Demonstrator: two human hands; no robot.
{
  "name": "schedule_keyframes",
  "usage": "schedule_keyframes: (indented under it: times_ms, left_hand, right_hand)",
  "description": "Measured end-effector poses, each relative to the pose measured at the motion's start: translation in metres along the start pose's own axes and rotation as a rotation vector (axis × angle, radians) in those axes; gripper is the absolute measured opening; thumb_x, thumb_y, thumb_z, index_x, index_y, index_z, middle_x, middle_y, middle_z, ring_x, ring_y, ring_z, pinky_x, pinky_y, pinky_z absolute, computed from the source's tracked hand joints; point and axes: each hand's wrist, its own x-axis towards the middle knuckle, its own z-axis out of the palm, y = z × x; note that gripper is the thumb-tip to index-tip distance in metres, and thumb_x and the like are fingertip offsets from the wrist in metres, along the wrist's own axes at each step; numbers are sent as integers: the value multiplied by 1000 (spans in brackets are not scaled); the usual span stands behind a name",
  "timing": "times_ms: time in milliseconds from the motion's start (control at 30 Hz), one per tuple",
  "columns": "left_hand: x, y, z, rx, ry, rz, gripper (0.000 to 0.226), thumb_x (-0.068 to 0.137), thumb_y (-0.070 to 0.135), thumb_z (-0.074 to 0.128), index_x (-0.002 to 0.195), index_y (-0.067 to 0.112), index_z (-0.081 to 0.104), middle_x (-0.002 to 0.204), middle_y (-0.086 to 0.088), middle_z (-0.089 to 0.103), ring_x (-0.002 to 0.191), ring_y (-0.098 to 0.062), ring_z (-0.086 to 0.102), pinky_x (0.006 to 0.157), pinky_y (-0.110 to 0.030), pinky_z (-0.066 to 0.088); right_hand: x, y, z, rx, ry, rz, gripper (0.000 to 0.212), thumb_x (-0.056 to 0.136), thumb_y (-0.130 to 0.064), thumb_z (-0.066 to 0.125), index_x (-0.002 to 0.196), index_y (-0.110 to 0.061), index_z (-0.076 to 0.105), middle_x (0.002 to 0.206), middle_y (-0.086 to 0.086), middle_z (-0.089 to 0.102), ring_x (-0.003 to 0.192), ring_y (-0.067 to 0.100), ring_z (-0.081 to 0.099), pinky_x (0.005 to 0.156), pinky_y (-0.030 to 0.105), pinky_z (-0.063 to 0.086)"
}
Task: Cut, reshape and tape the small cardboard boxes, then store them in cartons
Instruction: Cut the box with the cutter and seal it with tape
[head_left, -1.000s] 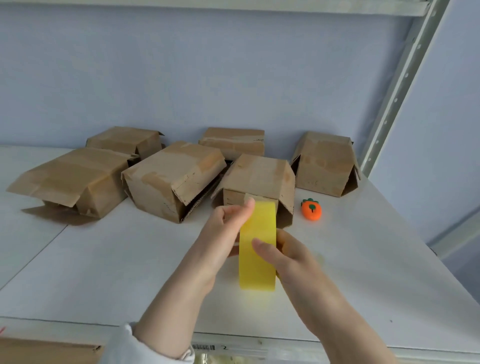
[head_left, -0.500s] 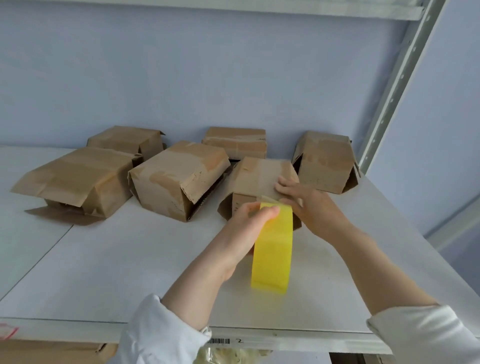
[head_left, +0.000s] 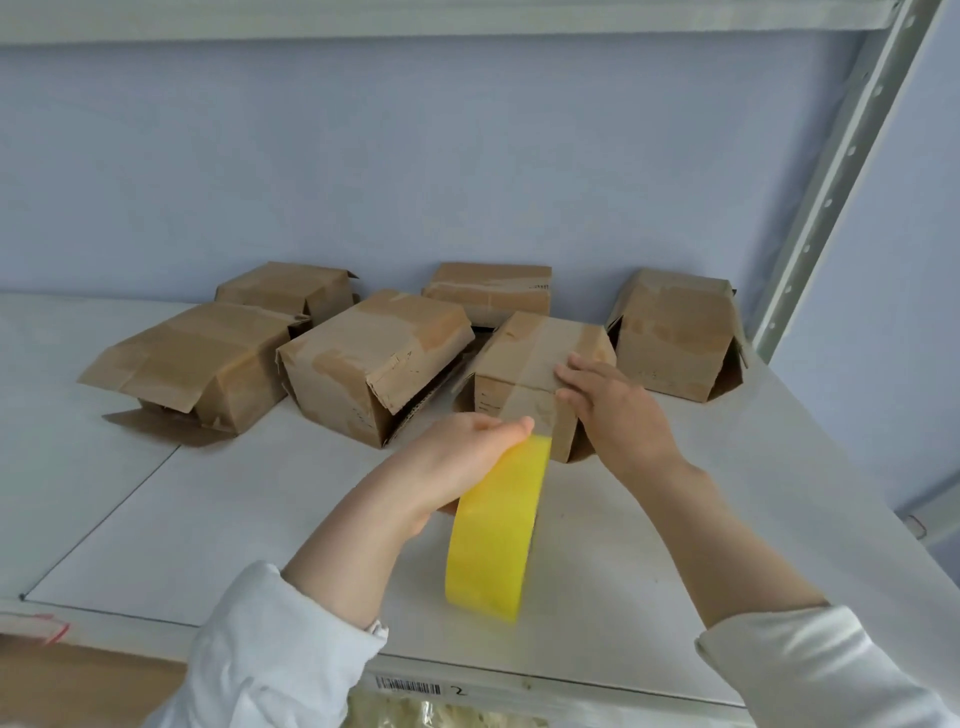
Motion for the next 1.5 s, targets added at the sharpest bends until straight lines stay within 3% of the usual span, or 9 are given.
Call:
schedule_keyframes:
  times_ms: [167, 367, 600, 800, 933, 1033, 1267, 1367, 1500]
  left_hand:
    - [-7, 8, -3, -254, -175, -97, 40, 95, 37, 47, 121, 7, 52, 104, -23, 67, 78, -31, 67, 80, -41, 54]
    - [-5, 6, 0, -309, -160, -51, 30, 96, 32, 46, 117, 10, 47, 94, -22, 70, 70, -31, 68, 80, -44, 54]
    - [-5, 2, 2, -350, -168, -23, 28, 97, 31, 44, 118, 13, 45, 89, -20, 71, 67, -30, 68, 65, -35, 55]
    - [-1, 2, 3, -357, -169, -10, 28, 97, 32, 43, 118, 14, 45, 89, -21, 71, 67, -31, 68, 65, -36, 55]
    - [-1, 1, 3, -349, -168, -3, 29, 97, 31, 43, 119, 13, 44, 89, -22, 71, 66, -31, 68, 67, -36, 55]
    - [-3, 1, 3, -333, -169, 14, 28, 98, 31, 41, 119, 13, 43, 89, -22, 71, 66, -31, 67, 67, -37, 54]
    - [-6, -3, 3, -334, -150, 54, 27, 98, 31, 42, 118, 14, 46, 83, -16, 72, 66, -30, 68, 71, -39, 56]
    - [-9, -3, 4, -312, -125, 54, 27, 97, 33, 44, 117, 16, 48, 69, -4, 73, 59, -20, 69, 58, -26, 55]
    - [-13, -2, 4, -343, -138, 43, 25, 97, 32, 43, 115, 15, 45, 87, -19, 72, 68, -32, 68, 72, -38, 55]
  right_hand:
    - [3, -3, -13, 48, -127, -5, 37, 99, -26, 43, 135, -23, 49, 149, -7, 36, 135, 14, 34, 101, 20, 24]
    - [-15, 48, -38, 58, 113, 264, 35, 94, -26, 54, 127, -16, 57, 133, 3, 55, 124, 24, 47, 95, 26, 37]
    - [-14, 72, -15, -208, -193, 285, 43, 97, -31, 46, 139, -22, 45, 147, 3, 36, 136, 29, 25, 108, 35, 23]
    - [-12, 70, -12, -177, -144, 376, 30, 96, -29, 49, 123, -17, 55, 123, 9, 51, 115, 27, 40, 91, 31, 35]
    - [-17, 61, -23, -178, -323, 360, 53, 92, -16, 56, 140, -25, 35, 132, 11, 37, 117, 28, 43, 99, 34, 40]
    - [-21, 54, -31, -167, -445, 408, 57, 90, -14, 58, 141, -26, 36, 132, 12, 30, 102, 25, 47, 86, 26, 44]
    - [-31, 2, -57, 689, 206, 354, 19, 84, -14, 68, 90, -21, 51, 102, 3, 63, 96, 20, 58, 78, 26, 48]
    - [-26, -28, -57, 1104, 141, 395, 5, 91, -12, 57, 96, -13, 54, 108, 13, 62, 90, 20, 65, 75, 29, 56]
    - [-22, -41, -47, 1461, -41, 656, 19, 94, -10, 53, 108, 2, 58, 112, 19, 58, 80, 21, 64, 50, 19, 54]
